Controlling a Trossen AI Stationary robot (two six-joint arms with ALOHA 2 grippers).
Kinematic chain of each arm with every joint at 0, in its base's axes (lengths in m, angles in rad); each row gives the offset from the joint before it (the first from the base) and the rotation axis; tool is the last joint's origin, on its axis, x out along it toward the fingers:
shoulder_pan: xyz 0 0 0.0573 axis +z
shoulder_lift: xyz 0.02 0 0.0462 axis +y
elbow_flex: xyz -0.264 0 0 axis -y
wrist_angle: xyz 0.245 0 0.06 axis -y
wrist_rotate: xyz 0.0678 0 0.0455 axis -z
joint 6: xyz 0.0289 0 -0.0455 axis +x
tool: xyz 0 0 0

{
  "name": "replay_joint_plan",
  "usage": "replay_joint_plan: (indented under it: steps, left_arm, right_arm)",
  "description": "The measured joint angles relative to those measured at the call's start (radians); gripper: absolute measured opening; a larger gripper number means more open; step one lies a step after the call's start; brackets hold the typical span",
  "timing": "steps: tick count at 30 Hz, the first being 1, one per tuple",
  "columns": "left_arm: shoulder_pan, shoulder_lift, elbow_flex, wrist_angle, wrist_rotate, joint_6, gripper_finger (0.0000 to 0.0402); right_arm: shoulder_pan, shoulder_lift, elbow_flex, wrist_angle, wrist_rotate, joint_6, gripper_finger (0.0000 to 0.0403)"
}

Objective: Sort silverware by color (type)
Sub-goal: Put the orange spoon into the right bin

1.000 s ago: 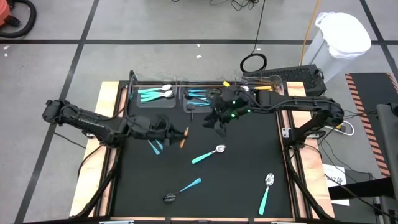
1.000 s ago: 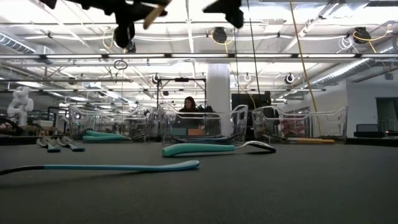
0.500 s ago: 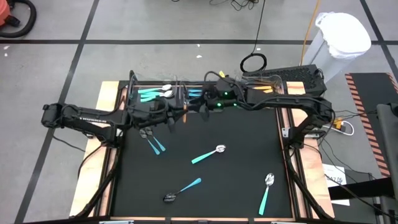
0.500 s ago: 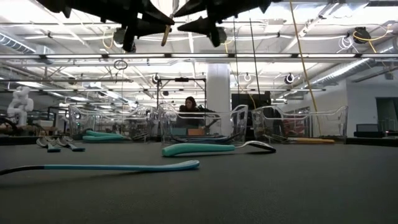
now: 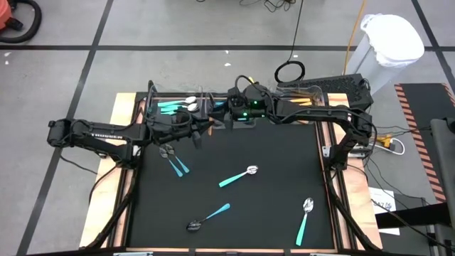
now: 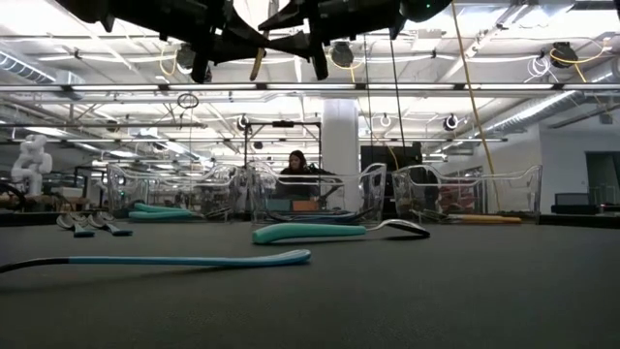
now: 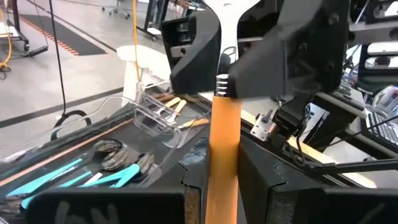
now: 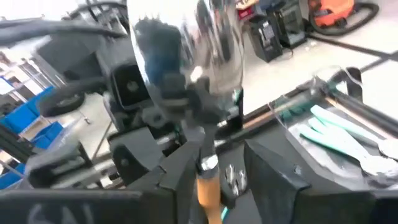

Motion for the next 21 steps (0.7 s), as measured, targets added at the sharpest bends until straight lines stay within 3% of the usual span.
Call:
replay_joint_plan:
  steps: [7, 14, 18, 21]
  left_arm:
    - [0.012, 0.000, 0.000, -0.028, -0.010, 0.027, 0.0060]
    - [0.026, 0.000, 0.000, -0.033, -0.066, 0.003, 0.0105]
    - [0.033, 0.000, 0.000, -0.094, -0.120, -0.075, 0.0140]
    - [0.043, 0.000, 0.000, -0.180, -0.125, -0.130, 0.0163]
  right_arm:
    - [-0.020, -0.001, 0.001, 0.018, -0.007, -0.010, 0.0022]
    - [-0.059, -0.009, 0.001, -0.065, 0.008, -0.055, 0.0005]
    - [-0.110, -0.044, 0.024, -0.244, 0.015, -0.148, 0.0004]
    - [-0.146, -0.072, 0.075, -0.472, 0.114, -0.295, 0.0003]
